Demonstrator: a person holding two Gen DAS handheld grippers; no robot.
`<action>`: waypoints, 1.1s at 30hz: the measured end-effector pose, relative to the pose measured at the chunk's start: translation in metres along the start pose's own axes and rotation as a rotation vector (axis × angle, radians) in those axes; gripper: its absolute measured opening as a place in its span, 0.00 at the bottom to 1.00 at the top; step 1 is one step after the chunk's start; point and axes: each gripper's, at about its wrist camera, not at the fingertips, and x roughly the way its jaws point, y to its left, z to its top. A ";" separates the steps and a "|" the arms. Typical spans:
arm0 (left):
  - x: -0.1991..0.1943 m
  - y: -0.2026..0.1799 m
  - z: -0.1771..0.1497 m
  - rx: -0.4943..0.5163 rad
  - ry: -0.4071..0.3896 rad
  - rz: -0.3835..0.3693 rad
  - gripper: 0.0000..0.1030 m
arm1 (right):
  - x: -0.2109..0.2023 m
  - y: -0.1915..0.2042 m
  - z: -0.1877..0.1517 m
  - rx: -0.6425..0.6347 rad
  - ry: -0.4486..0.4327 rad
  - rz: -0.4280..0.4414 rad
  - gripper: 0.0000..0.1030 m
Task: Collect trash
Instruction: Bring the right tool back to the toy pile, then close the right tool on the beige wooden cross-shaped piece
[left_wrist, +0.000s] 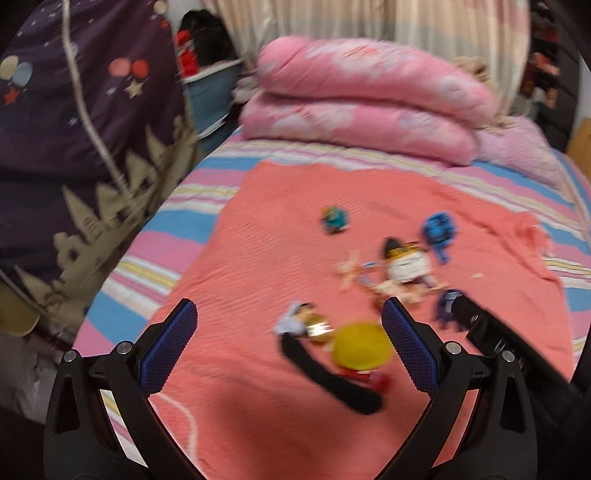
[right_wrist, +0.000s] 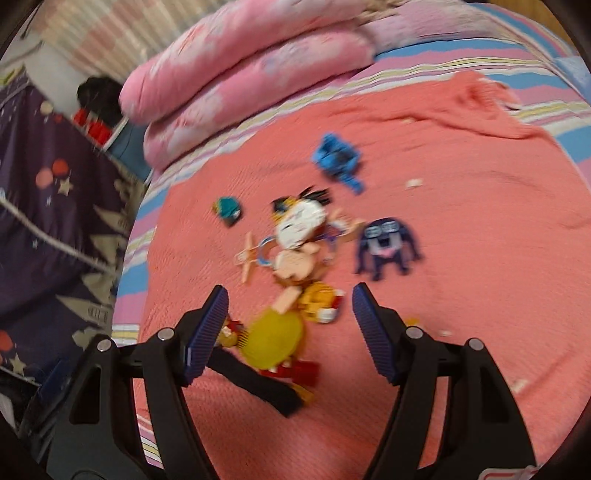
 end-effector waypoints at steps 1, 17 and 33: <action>0.005 0.006 0.000 -0.024 0.005 0.009 0.95 | 0.007 0.005 -0.001 -0.013 0.007 -0.005 0.65; 0.065 -0.004 -0.011 -0.100 0.101 0.035 0.95 | 0.083 0.012 0.003 -0.160 0.130 -0.010 0.34; 0.084 -0.005 -0.013 -0.191 0.137 0.056 0.95 | 0.095 0.020 0.014 -0.270 0.153 0.012 0.22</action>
